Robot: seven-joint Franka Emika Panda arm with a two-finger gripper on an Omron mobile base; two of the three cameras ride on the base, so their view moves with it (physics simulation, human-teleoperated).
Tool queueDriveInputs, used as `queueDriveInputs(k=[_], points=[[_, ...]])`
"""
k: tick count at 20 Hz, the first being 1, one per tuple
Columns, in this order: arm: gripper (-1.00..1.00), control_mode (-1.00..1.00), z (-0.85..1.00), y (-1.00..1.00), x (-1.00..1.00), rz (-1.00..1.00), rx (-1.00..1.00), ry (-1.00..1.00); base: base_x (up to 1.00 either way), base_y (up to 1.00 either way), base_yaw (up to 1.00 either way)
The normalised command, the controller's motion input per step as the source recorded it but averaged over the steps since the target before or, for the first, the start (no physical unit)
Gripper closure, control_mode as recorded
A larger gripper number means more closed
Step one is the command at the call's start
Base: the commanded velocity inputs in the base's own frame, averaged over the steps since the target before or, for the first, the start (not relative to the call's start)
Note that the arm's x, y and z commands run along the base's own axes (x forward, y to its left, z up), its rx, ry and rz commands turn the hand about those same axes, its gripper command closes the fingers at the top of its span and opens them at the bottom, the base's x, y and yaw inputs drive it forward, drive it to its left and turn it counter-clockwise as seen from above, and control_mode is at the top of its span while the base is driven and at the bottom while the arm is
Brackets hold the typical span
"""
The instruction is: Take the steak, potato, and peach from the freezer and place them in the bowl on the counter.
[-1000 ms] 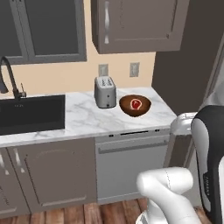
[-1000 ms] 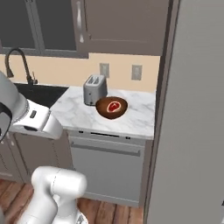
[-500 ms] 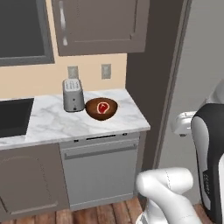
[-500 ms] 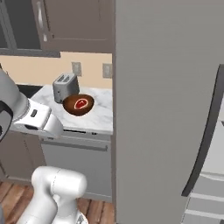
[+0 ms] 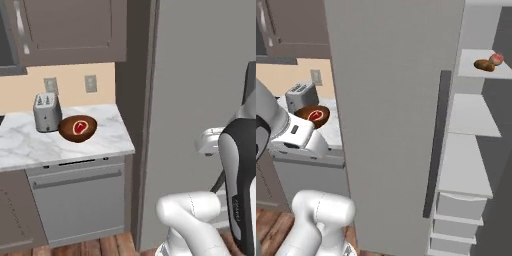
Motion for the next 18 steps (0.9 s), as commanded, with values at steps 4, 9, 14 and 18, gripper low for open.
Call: queueDriveInputs(k=[4, 9, 14, 18], points=[[-1.0, 1.0, 0.0, 0.0, 0.0, 0.0, 0.0, 0.0, 0.01, -0.69, 0.0], [-1.0, 1.0, 0.0, 0.0, 0.0, 0.0, 0.0, 0.0, 0.01, -0.41, 0.04], [-1.0, 1.0, 0.0, 0.0, 0.0, 0.0, 0.0, 0.0, 0.17, -0.36, 0.09], [-1.0, 1.0, 0.0, 0.0, 0.0, 0.0, 0.0, 0.0, 0.3, -0.38, 0.13]])
